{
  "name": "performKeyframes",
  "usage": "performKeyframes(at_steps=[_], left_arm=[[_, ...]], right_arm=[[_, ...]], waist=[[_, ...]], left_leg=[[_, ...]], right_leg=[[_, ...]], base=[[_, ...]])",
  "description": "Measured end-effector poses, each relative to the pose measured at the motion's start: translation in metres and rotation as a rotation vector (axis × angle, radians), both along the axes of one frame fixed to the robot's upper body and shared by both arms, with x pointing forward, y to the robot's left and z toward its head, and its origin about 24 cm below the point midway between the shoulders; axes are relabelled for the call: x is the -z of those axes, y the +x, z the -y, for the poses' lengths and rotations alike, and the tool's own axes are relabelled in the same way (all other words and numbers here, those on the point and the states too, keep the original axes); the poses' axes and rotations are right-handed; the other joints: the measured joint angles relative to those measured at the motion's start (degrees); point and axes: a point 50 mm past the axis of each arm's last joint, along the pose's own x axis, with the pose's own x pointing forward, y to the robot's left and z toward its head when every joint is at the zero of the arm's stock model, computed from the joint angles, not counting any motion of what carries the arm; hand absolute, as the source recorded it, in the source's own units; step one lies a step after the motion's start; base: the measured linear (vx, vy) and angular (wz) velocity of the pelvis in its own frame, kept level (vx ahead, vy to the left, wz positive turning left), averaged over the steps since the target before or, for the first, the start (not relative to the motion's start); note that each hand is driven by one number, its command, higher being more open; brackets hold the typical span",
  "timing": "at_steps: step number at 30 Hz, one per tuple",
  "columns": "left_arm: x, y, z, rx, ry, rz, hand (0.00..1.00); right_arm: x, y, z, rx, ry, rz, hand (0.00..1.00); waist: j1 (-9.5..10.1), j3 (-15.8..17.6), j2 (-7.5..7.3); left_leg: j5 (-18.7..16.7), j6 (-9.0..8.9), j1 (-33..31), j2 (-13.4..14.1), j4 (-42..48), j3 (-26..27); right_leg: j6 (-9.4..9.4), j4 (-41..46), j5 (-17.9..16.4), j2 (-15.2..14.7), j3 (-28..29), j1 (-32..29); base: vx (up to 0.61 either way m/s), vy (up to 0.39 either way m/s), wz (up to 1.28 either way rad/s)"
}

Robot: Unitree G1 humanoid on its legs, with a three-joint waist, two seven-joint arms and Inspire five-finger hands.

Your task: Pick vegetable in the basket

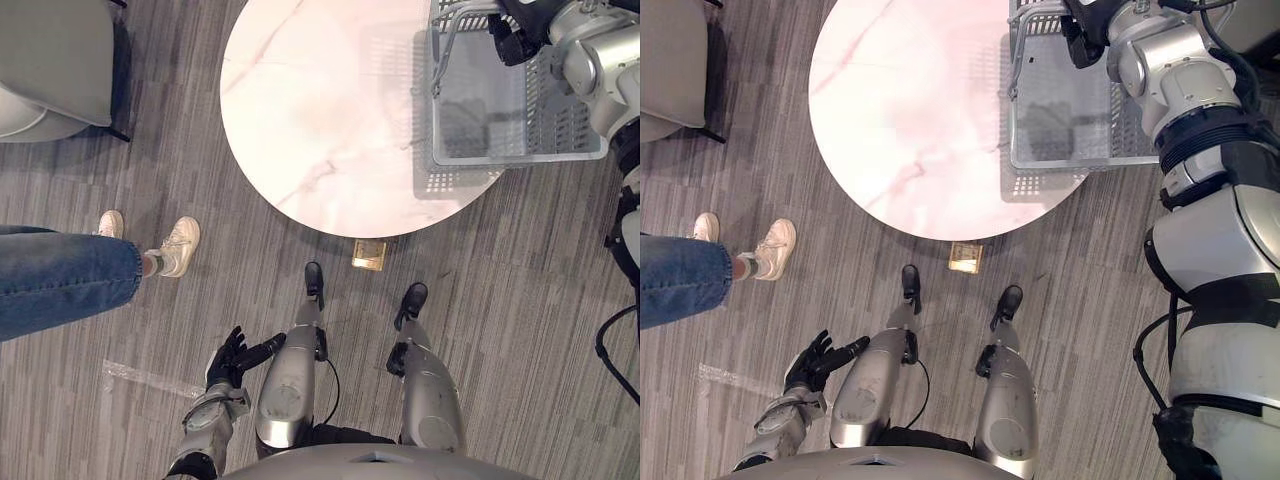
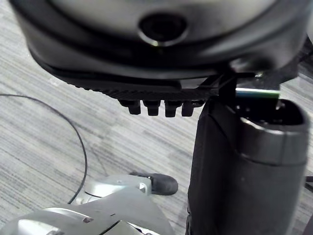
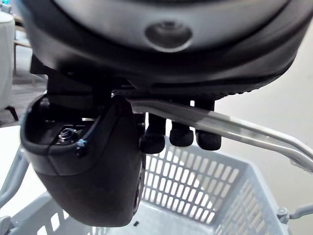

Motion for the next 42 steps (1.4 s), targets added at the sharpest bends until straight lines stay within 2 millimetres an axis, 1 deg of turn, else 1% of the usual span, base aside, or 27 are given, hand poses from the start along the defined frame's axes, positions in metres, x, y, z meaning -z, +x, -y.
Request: performKeyframes(at_steps=[4, 5, 6, 7, 8, 9, 10, 11, 13, 14, 15, 16, 18, 19, 21, 23, 25, 27, 30, 32, 33, 36, 37, 38, 39, 41, 42], left_arm=[[0.000, 0.002, 0.000, 0.001, 0.000, 0.000, 1.00], [-0.003, 0.012, 0.000, 0.004, -0.001, 0.003, 1.00], [-0.002, 0.014, -0.003, -0.011, -0.001, -0.013, 1.00], [0.004, 0.004, -0.011, -0.045, 0.014, -0.080, 1.00], [0.008, -0.007, -0.015, -0.059, 0.026, -0.109, 1.00], [0.011, -0.024, -0.028, -0.073, 0.058, -0.148, 1.00], [0.010, -0.023, -0.032, -0.065, 0.066, -0.145, 1.00], [0.009, -0.022, -0.032, -0.053, 0.071, -0.144, 1.00], [0.009, -0.019, -0.029, -0.014, 0.065, -0.135, 1.00], [0.010, -0.018, -0.024, -0.007, 0.049, -0.135, 1.00], [0.011, -0.018, -0.022, -0.002, 0.043, -0.138, 1.00], [0.012, -0.020, -0.023, 0.008, 0.047, -0.157, 1.00], [0.016, -0.031, -0.025, 0.019, 0.064, -0.203, 1.00], [0.017, -0.033, -0.026, 0.007, 0.060, -0.212, 1.00], [0.019, -0.046, -0.031, -0.016, 0.069, -0.252, 1.00], [0.020, -0.052, -0.034, -0.007, 0.085, -0.270, 1.00], [0.023, -0.066, -0.037, -0.007, 0.092, -0.308, 1.00], [0.024, -0.070, -0.038, 0.008, 0.105, -0.325, 1.00], [0.026, -0.075, -0.038, 0.014, 0.100, -0.344, 1.00], [0.025, -0.079, -0.042, 0.011, 0.108, -0.353, 1.00], [0.025, -0.080, -0.042, 0.010, 0.109, -0.355, 1.00], [0.026, -0.085, -0.044, 0.009, 0.113, -0.364, 1.00], [0.026, -0.086, -0.044, 0.014, 0.116, -0.370, 1.00], [0.026, -0.087, -0.043, 0.031, 0.118, -0.374, 1.00], [0.026, -0.087, -0.043, 0.036, 0.118, -0.377, 1.00], [0.027, -0.088, -0.038, 0.074, 0.116, -0.384, 1.00], [0.028, -0.088, -0.037, 0.089, 0.117, -0.385, 1.00]], right_arm=[[0.000, 0.000, -0.001, -0.003, -0.002, -0.001, 0.00], [0.003, 0.001, -0.005, -0.015, -0.010, -0.018, 0.00], [0.013, 0.002, -0.010, -0.030, -0.019, -0.056, 0.00], [0.072, 0.006, -0.031, -0.138, 0.002, -0.234, 0.00], [0.099, 0.005, -0.045, -0.214, 0.053, -0.311, 0.00], [0.135, -0.006, -0.070, -0.367, 0.128, -0.436, 0.00], [0.147, -0.021, -0.086, -0.497, 0.150, -0.495, 0.00], [0.149, -0.028, -0.092, -0.548, 0.159, -0.512, 0.00], [0.153, -0.049, -0.100, -0.666, 0.195, -0.546, 0.00], [0.156, -0.060, -0.095, -0.689, 0.226, -0.556, 0.00], [0.158, -0.066, -0.091, -0.695, 0.236, -0.564, 0.00], [0.163, -0.077, -0.083, -0.693, 0.255, -0.577, 0.00], [0.176, -0.098, -0.070, -0.690, 0.282, -0.633, 0.00], [0.179, -0.103, -0.067, -0.693, 0.284, -0.648, 0.00], [0.189, -0.124, -0.065, -0.726, 0.285, -0.696, 0.00], [0.192, -0.136, -0.061, -0.732, 0.279, -0.721, 0.00], [0.195, -0.150, -0.052, -0.721, 0.291, -0.753, 0.00], [0.196, -0.157, -0.041, -0.687, 0.316, -0.767, 0.00], [0.197, -0.164, -0.026, -0.624, 0.335, -0.783, 0.00], [0.205, -0.170, -0.014, -0.572, 0.360, -0.808, 0.00], [0.207, -0.172, -0.013, -0.562, 0.366, -0.819, 0.00], [0.225, -0.180, -0.003, -0.507, 0.417, -0.871, 0.00], [0.234, -0.182, 0.004, -0.461, 0.443, -0.878, 0.00], [0.244, -0.186, 0.014, -0.401, 0.487, -0.891, 0.00], [0.250, -0.188, 0.019, -0.370, 0.508, -0.902, 0.00], [0.274, -0.200, 0.033, -0.265, 0.587, -0.955, 0.00], [0.281, -0.204, 0.035, -0.242, 0.605, -0.969, 0.00]], waist=[[-0.08, -0.04, -0.06], [-0.45, 0.13, -0.64], [-0.63, 0.60, -1.30], [-1.25, -0.71, -3.88], [-1.69, -4.20, -5.71], [-3.14, -10.29, -9.20], [-4.33, -12.09, -11.56], [-5.06, -12.81, -12.61], [-6.78, -15.24, -15.10], [-6.68, -15.67, -15.72], [-6.77, -15.80, -15.86], [-6.87, -15.92, -15.82], [-6.94, -16.80, -15.28], [-7.05, -16.87, -15.13], [-8.36, -17.58, -14.58], [-8.74, -18.07, -14.19], [-9.88, -20.32, -14.18], [-10.06, -21.24, -14.51], [-11.29, -22.72, -15.26], [-11.79, -23.45, -16.15], [-11.91, -23.59, -16.32], [-12.76, -23.92, -16.69], [-12.86, -24.08, -16.69], [-12.91, -24.50, -16.48], [-12.96, -24.65, -16.31], [-13.28, -25.01, -15.40], [-13.32, -25.09, -15.13]], left_leg=[[0.01, 0.00, 0.10, 0.01, 0.11, 0.02], [0.02, -0.05, 1.67, 0.14, 0.29, 0.15], [-0.14, -0.23, 3.83, 0.33, 0.27, 0.41], [-1.80, -1.09, 10.55, 0.77, 0.18, 0.38], [-2.65, -1.45, 11.07, 1.10, 0.06, 0.57], [-4.41, -2.18, 11.49, 1.43, -0.02, 0.67], [-4.70, -2.55, 13.29, 2.07, 0.10, 0.81], [-4.76, -2.64, 13.69, 2.21, 0.15, 0.86], [-4.99, -2.85, 14.00, 2.50, -0.01, 1.14], [-5.14, -2.80, 14.52, 2.47, -0.01, 1.65], [-5.15, -2.78, 14.81, 2.39, -0.01, 1.78], [-5.20, -2.70, 15.51, 2.35, -0.01, 1.99], [-5.25, -2.63, 16.08, 2.34, -0.03, 2.33], [-5.28, -2.62, 16.32, 2.35, -0.04, 2.57], [-5.34, -2.65, 17.23, 2.48, -0.06, 3.72], [-5.70, -2.80, 17.99, 2.70, -0.08, 4.88], [-5.72, -2.83, 18.30, 2.98, -0.09, 6.21], [-5.80, -2.94, 19.20, 3.24, -0.10, 7.45], [-5.88, -3.07, 19.57, 3.23, -0.10, 8.16], [-5.91, -3.02, 20.23, 3.12, -0.10, 8.82], [-5.94, -2.98, 20.40, 3.08, -0.10, 9.05], [-6.01, -2.88, 21.03, 2.79, -0.11, 9.73], [-6.10, -2.94, 21.31, 2.65, -0.08, 10.21], [-6.23, -2.84, 21.33, 2.52, -0.08, 10.46], [-6.29, -2.82, 21.37, 2.43, -0.07, 10.53], [-6.59, -2.75, 21.41, 1.93, -0.07, 10.78], [-6.63, -2.72, 21.41, 1.81, -0.07, 10.85]], right_leg=[[0.02, 0.01, 0.05, 0.00, 0.00, 0.10], [0.12, -0.02, 0.13, 0.12, -0.01, 1.59], [0.14, -0.43, 0.11, 0.25, 0.01, 3.88], [0.47, -2.50, -0.17, 1.00, 0.02, 11.57], [0.89, -2.53, -0.83, 1.27, 0.32, 11.90], [0.56, -2.59, -3.16, 1.62, 0.97, 12.29], [0.30, -2.18, -3.55, 2.10, 0.96, 13.70], [0.18, -2.13, -3.72, 2.11, 0.96, 14.11], [0.00, -2.10, -3.86, 2.32, 1.18, 14.28], [0.00, -2.00, -3.86, 2.34, 1.76, 14.44], [0.00, -1.91, -3.86, 2.47, 1.89, 14.58], [0.01, -1.58, -3.86, 2.40, 2.10, 14.96], [0.02, -1.06, -3.87, 2.35, 2.72, 15.02], [0.04, -0.94, -3.88, 2.34, 3.15, 15.05], [0.11, -0.61, -3.94, 2.44, 4.56, 15.03], [0.31, -0.23, -4.19, 2.60, 5.80, 14.94], [0.58, -0.01, -4.71, 2.79, 7.39, 14.25], [0.56, 0.05, -4.72, 2.95, 8.68, 14.29], [0.50, 0.13, -4.76, 3.00, 9.63, 14.21], [0.55, 0.47, -4.72, 2.93, 10.40, 14.24], [0.55, 0.62, -4.72, 2.91, 10.61, 14.22], [0.62, 0.94, -4.67, 2.68, 11.37, 14.25], [0.83, 0.95, -4.49, 2.66, 11.76, 14.34], [1.09, 0.93, -4.33, 2.57, 12.00, 14.29], [1.14, 0.92, -4.30, 2.49, 12.07, 14.30], [1.21, 0.93, -4.28, 2.03, 12.39, 14.28], [1.21, 0.93, -4.28, 1.93, 12.50, 14.27]], base=[[0.00, 0.000, 0.00], [0.05, -0.010, -0.03], [0.12, -0.037, -0.06], [0.13, -0.049, -0.11], [0.21, -0.081, -0.15], [0.23, -0.081, -0.16], [0.22, -0.072, -0.11], [0.13, -0.041, -0.05], [0.04, -0.017, -0.09], [0.01, -0.008, -0.13], [0.00, -0.001, -0.13], [-0.01, 0.002, -0.05], [-0.02, 0.015, -0.09], [-0.04, 0.016, -0.20], [-0.05, 0.003, -0.30], [-0.07, -0.005, -0.32], [-0.06, -0.010, -0.32], [-0.03, -0.005, -0.35], [-0.03, -0.001, -0.16], [-0.01, 0.019, -0.14], [-0.01, 0.022, -0.15], [0.00, 0.024, -0.12], [-0.01, 0.024, -0.13], [0.00, 0.024, -0.12], [0.00, 0.032, -0.06], [0.00, 0.040, -0.04], [0.00, 0.036, -0.03]])
